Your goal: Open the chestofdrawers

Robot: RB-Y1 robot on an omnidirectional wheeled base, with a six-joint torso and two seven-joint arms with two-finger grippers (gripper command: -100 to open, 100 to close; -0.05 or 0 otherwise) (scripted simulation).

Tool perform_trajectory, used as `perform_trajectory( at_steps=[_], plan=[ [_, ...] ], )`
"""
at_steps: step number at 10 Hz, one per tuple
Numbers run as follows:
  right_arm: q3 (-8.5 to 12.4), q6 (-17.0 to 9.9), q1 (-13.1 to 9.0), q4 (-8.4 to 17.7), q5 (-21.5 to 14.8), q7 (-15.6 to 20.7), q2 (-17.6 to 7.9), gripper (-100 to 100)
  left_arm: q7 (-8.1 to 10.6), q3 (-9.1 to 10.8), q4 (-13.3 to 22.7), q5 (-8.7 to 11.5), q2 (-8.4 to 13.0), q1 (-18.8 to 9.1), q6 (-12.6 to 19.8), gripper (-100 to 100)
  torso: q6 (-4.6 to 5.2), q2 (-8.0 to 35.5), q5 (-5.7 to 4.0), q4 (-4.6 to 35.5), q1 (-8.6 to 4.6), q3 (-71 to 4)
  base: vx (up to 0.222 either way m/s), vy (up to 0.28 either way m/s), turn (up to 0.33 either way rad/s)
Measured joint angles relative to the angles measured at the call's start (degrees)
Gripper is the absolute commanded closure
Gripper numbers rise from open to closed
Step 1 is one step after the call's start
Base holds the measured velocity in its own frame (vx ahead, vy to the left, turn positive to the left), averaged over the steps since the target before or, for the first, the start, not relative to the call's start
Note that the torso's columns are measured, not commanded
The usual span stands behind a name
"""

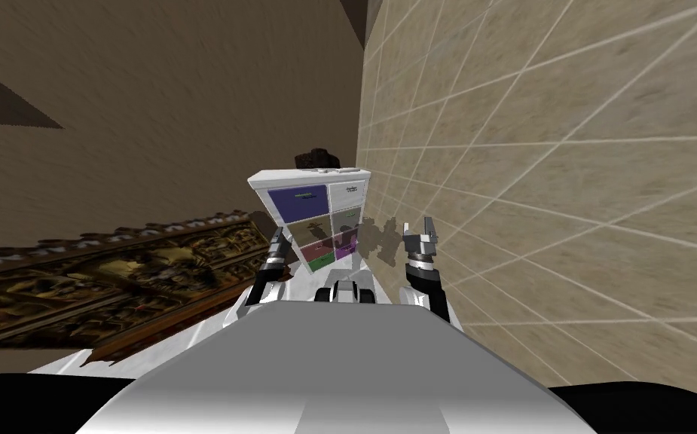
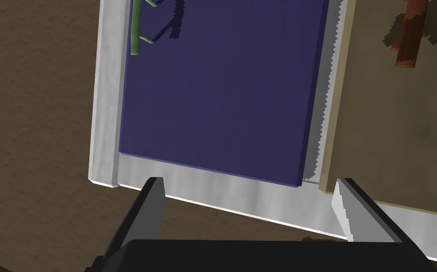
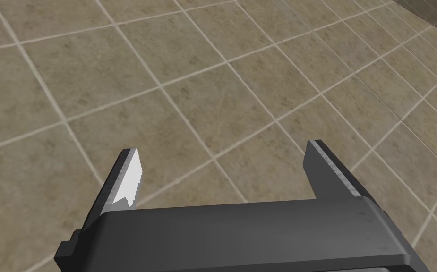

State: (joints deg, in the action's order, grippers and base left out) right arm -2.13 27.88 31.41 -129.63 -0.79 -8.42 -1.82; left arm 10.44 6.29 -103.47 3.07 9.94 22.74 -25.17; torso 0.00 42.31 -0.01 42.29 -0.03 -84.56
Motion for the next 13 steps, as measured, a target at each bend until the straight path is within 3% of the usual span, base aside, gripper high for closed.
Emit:
perform_trajectory(
  at_steps=[7, 11, 13],
  plan=[
    [0.0, 0.0, 0.0, 0.0, 0.0, 0.0, 0.0, 0, 0.22, 2.05, 10.47, 1.89, -1.69, -2.8, -1.75, -100, 0.0, 0.05, 0.03, 0.01, 0.1, 0.03, 0.136, -0.067, 0.04],
    [0.0, 0.0, -0.01, 0.0, 0.0, 0.0, 0.0, 0, 0.49, 2.94, 14.34, 2.79, -6.06, -3.37, -2.31, -100, 0.0, 0.03, 0.03, 0.01, 0.1, 0.02, 0.087, -0.055, 0.024],
    [0.0, 0.0, -0.01, 0.0, 0.0, 0.0, -0.01, 0, 0.47, 3.28, 15.86, 3.0, -9.55, -4.12, -2.45, -100, 0.0, 0.04, 0.03, 0.01, 0.09, 0.02, 0.044, -0.019, 0.012]
  ],
)
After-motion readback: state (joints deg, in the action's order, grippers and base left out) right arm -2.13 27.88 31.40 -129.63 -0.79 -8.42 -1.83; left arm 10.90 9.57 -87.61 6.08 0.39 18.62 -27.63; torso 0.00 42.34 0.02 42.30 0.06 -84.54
